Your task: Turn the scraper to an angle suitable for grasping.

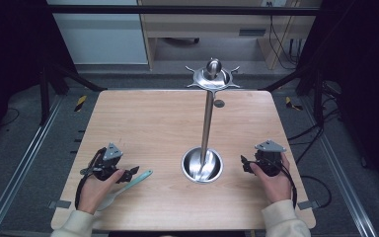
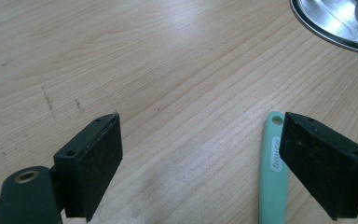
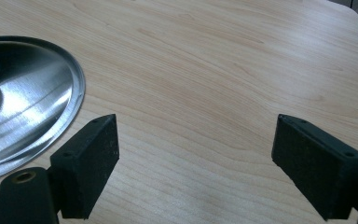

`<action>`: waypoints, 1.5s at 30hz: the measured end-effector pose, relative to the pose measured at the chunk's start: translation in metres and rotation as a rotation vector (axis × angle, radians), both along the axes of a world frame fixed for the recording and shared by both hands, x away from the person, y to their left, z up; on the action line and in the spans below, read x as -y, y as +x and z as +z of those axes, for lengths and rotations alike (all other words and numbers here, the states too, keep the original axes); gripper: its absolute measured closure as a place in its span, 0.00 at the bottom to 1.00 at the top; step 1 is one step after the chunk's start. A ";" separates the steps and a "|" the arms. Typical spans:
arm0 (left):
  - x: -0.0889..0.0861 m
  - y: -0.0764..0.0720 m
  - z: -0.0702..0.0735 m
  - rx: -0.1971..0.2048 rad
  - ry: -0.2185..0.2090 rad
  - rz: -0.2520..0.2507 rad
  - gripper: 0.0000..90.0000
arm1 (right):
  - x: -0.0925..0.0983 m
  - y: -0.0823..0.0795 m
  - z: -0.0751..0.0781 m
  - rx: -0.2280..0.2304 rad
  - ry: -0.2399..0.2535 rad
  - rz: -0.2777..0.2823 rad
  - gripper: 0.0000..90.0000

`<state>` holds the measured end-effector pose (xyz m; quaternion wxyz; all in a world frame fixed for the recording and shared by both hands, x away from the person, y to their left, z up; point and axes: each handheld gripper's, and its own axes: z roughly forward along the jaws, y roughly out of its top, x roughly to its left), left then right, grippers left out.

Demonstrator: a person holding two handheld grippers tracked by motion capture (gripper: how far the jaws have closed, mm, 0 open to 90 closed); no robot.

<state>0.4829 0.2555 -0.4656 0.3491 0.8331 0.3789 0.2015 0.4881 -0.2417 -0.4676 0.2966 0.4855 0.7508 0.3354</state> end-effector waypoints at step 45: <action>0.037 -0.002 -0.014 -0.108 0.135 -0.154 1.00 | 0.004 0.001 0.000 -0.006 0.000 -0.012 0.27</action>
